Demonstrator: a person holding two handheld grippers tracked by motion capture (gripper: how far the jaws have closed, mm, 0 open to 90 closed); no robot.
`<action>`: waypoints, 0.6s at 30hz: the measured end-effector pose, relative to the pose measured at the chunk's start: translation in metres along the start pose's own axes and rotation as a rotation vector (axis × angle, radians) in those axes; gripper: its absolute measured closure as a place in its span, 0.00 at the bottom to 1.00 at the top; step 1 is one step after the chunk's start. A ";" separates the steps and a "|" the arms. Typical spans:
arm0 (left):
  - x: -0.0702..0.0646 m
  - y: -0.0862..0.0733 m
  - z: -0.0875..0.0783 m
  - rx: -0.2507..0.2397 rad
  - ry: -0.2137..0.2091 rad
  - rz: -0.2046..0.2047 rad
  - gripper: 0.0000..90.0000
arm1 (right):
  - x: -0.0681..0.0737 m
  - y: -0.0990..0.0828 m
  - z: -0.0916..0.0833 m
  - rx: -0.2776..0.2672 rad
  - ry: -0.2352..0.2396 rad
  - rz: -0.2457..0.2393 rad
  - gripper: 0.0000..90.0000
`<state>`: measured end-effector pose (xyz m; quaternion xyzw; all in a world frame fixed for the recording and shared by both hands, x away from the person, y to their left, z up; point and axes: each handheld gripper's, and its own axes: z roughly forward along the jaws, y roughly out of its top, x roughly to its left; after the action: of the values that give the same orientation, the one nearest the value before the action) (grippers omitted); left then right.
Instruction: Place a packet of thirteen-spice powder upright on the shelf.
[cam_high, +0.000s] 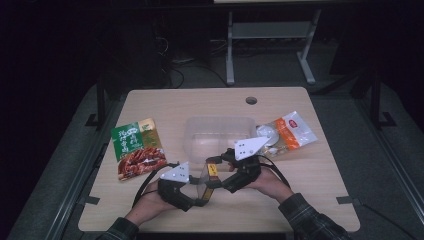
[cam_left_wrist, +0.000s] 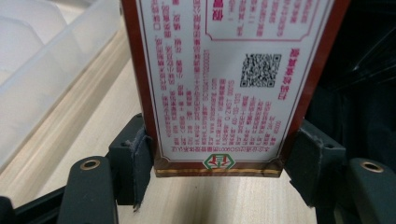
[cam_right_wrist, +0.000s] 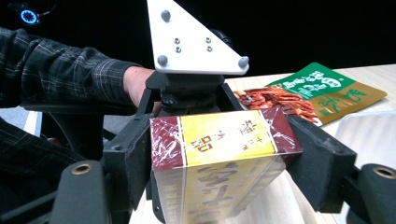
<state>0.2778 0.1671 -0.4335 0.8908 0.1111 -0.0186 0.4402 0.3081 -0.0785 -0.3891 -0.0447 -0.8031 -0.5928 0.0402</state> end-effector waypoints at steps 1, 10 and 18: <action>0.000 0.000 0.002 0.010 0.005 0.002 0.35 | 0.001 0.000 0.002 -0.005 0.003 0.003 0.32; -0.001 -0.001 0.004 0.032 0.063 0.011 0.26 | 0.006 0.005 0.005 0.037 -0.039 0.007 0.33; 0.004 -0.014 -0.010 0.049 0.117 -0.034 0.19 | 0.005 0.004 -0.002 0.072 -0.082 0.005 0.33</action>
<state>0.2781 0.1842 -0.4383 0.8989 0.1513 0.0233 0.4106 0.3034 -0.0791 -0.3836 -0.0694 -0.8248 -0.5611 0.0105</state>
